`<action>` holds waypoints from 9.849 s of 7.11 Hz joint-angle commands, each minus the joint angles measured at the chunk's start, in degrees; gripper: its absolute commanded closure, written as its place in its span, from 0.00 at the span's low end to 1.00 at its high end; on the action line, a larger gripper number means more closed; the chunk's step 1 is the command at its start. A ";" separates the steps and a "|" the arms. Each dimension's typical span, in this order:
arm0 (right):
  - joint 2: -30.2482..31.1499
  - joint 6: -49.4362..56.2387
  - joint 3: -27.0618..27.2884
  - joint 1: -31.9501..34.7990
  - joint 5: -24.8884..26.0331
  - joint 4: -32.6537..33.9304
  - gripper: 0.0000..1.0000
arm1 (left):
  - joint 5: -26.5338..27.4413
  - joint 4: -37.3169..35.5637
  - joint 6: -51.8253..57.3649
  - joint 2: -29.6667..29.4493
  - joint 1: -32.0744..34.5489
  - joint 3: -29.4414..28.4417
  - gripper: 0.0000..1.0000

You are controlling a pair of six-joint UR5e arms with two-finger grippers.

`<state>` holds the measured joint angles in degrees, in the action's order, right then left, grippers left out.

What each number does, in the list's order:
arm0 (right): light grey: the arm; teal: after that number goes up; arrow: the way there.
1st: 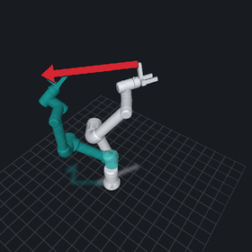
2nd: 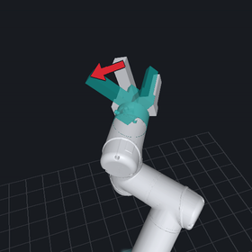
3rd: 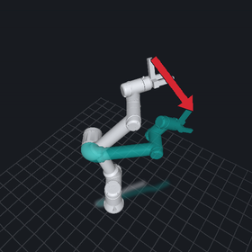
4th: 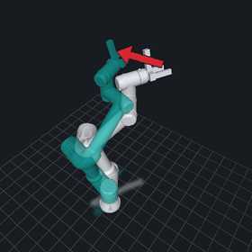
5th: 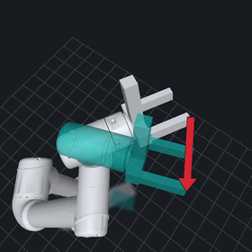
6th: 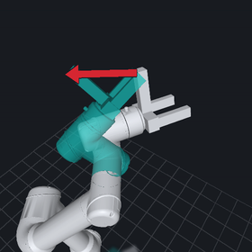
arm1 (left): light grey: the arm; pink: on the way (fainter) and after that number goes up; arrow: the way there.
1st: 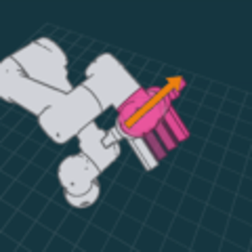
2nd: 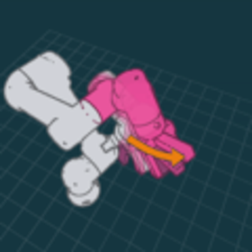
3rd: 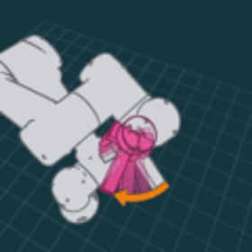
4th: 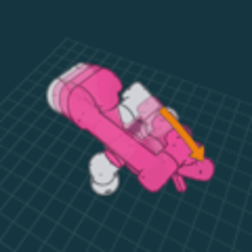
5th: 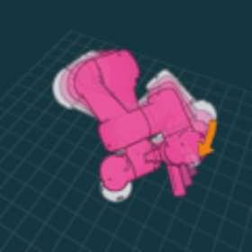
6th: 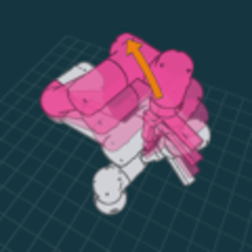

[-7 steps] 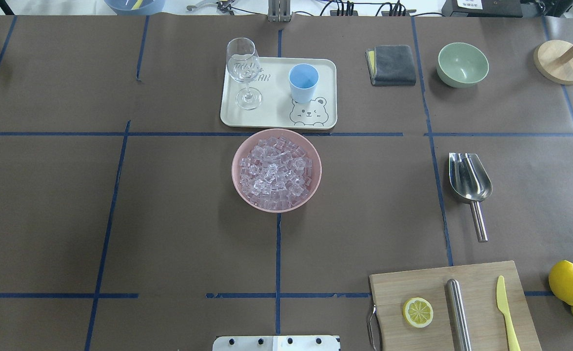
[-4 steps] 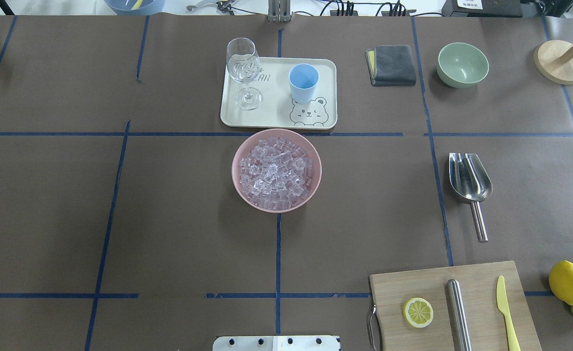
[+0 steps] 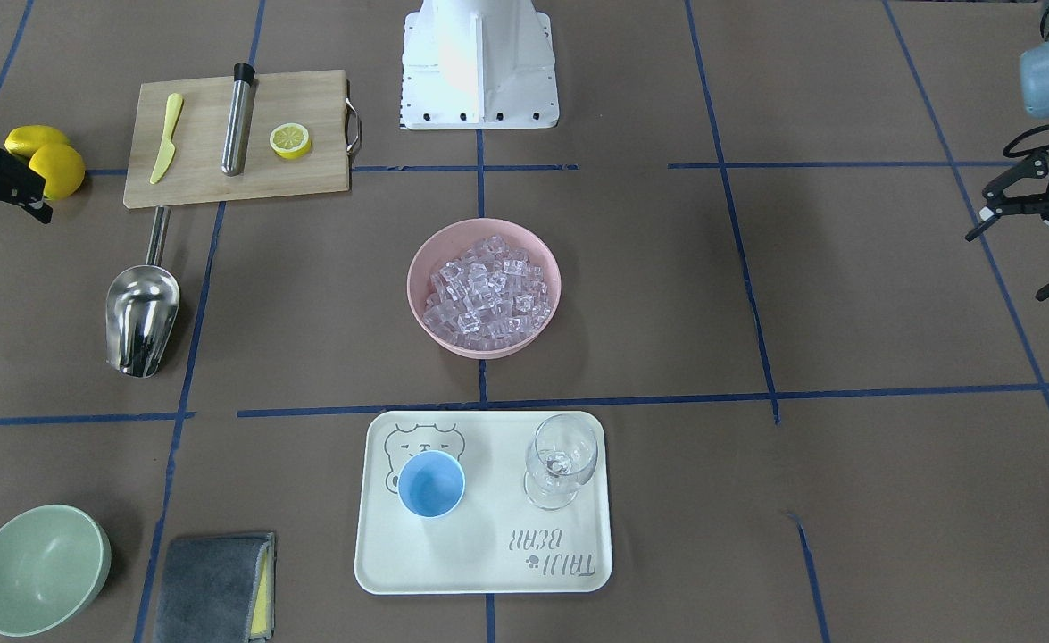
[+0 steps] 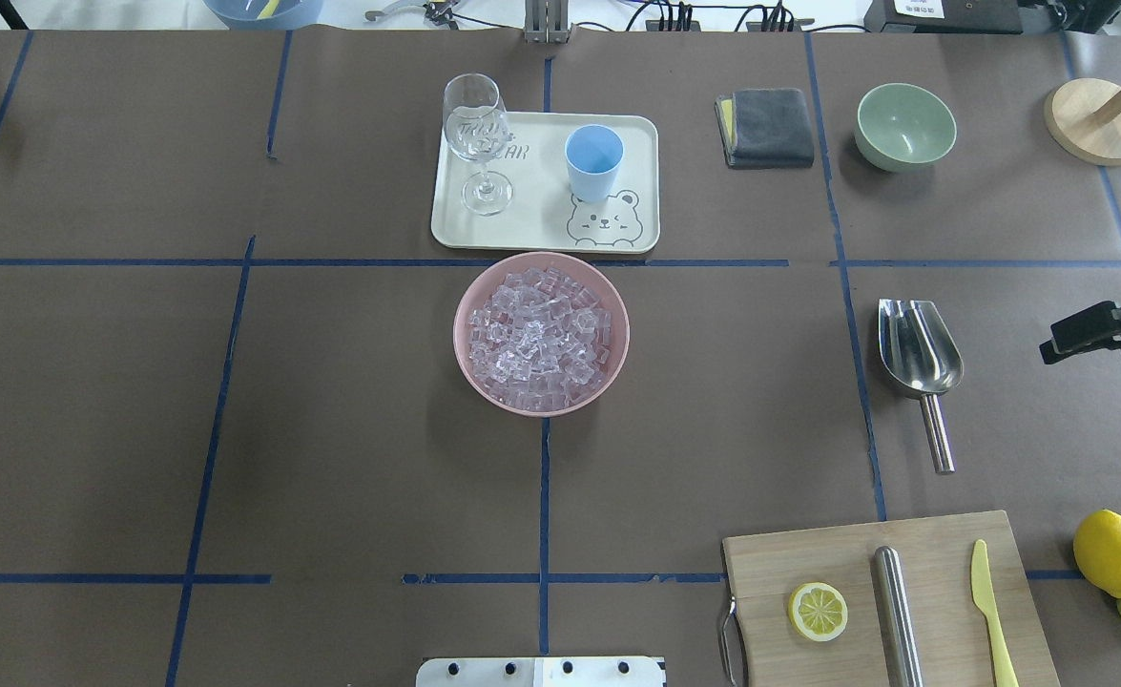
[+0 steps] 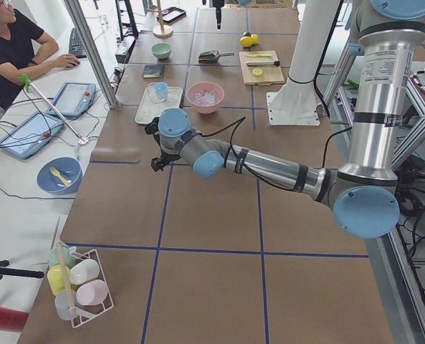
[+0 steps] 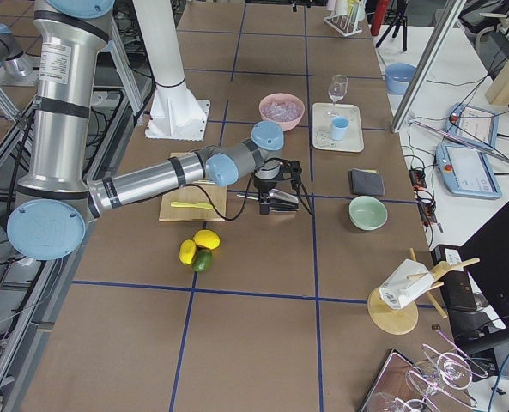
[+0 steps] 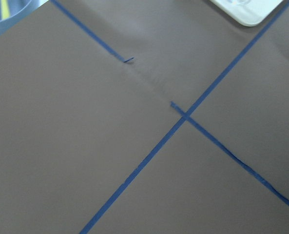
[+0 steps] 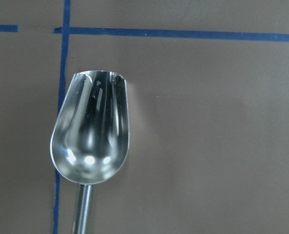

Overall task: Put ice in cup with scoop
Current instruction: 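Grasp the metal scoop handle with the right gripper while the left arm approaches the bowl, then lift the metal scoop with the right gripper and move it over the pink bowl, then dig the scoop into the ice cubes and lift it filled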

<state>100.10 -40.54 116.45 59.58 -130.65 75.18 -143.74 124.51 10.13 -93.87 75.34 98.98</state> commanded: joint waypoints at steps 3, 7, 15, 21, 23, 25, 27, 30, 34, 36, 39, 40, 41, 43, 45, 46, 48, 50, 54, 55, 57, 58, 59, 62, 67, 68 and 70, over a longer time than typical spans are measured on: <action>0.80 -26.44 -0.52 -14.45 13.01 -10.74 0.05 | 0.48 20.25 -0.02 -0.26 -6.35 -4.85 0.00; 0.63 -32.50 -2.28 -23.44 20.69 -13.74 0.09 | 0.48 20.34 -0.02 -0.70 -6.35 -4.59 0.00; -1.14 -31.36 -3.61 -25.04 21.58 -13.74 1.00 | 0.74 20.42 -0.02 -1.49 -7.74 -4.68 0.00; -1.57 -14.48 6.33 -19.15 16.15 -12.69 1.00 | 14.23 20.60 0.07 -15.00 -29.15 -8.37 0.00; -2.80 1.90 7.56 -18.08 14.02 -12.77 1.00 | 18.30 20.51 0.07 -17.57 -35.51 -8.98 0.00; -7.00 8.33 7.56 -21.60 14.02 -12.16 1.00 | 20.16 20.51 0.07 -18.19 -37.89 -8.98 0.00; -10.52 9.51 7.65 -23.18 14.02 -11.46 1.00 | 21.30 20.51 0.07 -18.36 -38.43 -8.98 0.00; -28.14 11.17 10.80 -25.72 14.89 17.87 1.00 | 21.39 20.60 -0.10 -18.45 -38.96 -8.20 0.00; -53.48 33.29 4.53 -27.05 22.35 64.08 1.00 | 21.39 20.60 0.07 -18.45 -38.96 -8.37 0.00; -59.89 37.25 -2.69 -28.10 23.33 71.19 1.00 | 21.31 20.60 0.07 -18.45 -38.96 -8.28 0.00; -71.17 44.19 -18.32 -31.00 30.26 79.95 1.00 | 21.31 22.01 -0.10 -18.11 -39.05 -8.20 0.00; -73.62 44.57 -22.45 -31.18 30.80 80.99 1.00 | 21.31 22.01 -0.02 -18.19 -39.05 -8.37 0.00; -74.86 45.36 -25.02 -31.19 30.89 81.00 1.00 | 21.31 22.01 -0.02 -18.10 -39.05 -8.28 0.00; -74.26 47.13 -26.53 -31.97 31.77 80.66 1.00 | 21.31 22.01 0.07 -17.93 -39.05 -8.28 0.00; -73.65 47.13 -27.24 -32.24 31.68 77.86 1.00 | 21.31 22.01 -0.02 -18.10 -39.05 -8.19 0.00; -73.12 47.13 -27.33 -32.24 31.51 76.54 1.00 | 21.31 22.09 -0.02 -18.10 -39.05 -8.19 0.00; -72.16 46.17 -27.50 -32.07 30.11 73.12 1.00 | 21.31 22.01 -0.02 -18.28 -39.05 -8.19 0.00; -68.83 45.55 -26.63 -31.54 27.91 68.19 1.00 | 21.31 22.01 -0.11 -18.28 -39.05 -8.02 0.00; -63.89 44.93 -23.90 -30.84 25.19 61.86 1.00 | 21.39 22.01 -0.11 -18.28 -39.05 -7.75 0.00; -63.71 44.93 -23.90 -30.31 23.61 61.32 1.00 | 21.39 22.01 -0.19 -18.28 -39.05 -7.75 0.00; -62.41 44.93 -23.90 -28.65 21.86 56.86 1.00 | 21.31 22.01 -0.11 -18.28 -39.05 -7.75 0.00; -61.00 43.89 -23.81 -28.12 19.58 54.22 1.00 | 21.39 21.92 -0.19 -18.37 -39.05 -7.67 0.00; -60.64 43.44 -23.81 -28.02 19.47 53.15 1.00 | 21.31 21.92 -0.19 -18.28 -39.05 -7.23 0.00; -60.02 43.17 -23.90 -27.50 18.07 51.57 1.00 | 21.31 21.83 -0.19 -18.19 -39.05 -6.88 0.00; -56.24 41.15 -23.38 -25.04 11.83 42.69 1.00 | 21.13 21.83 -0.19 -17.58 -38.78 -5.21 0.00; -55.89 40.89 -22.42 -24.16 10.17 42.68 1.00 | 21.13 21.83 -0.19 -17.49 -38.70 -4.77 0.00; -54.23 40.89 -20.22 -23.63 9.19 42.68 1.00 | 21.13 21.66 -0.19 -17.49 -38.52 -4.33 0.00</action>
<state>44.95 0.39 94.90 35.55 -120.77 117.91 -122.64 146.22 9.93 -111.37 36.72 94.34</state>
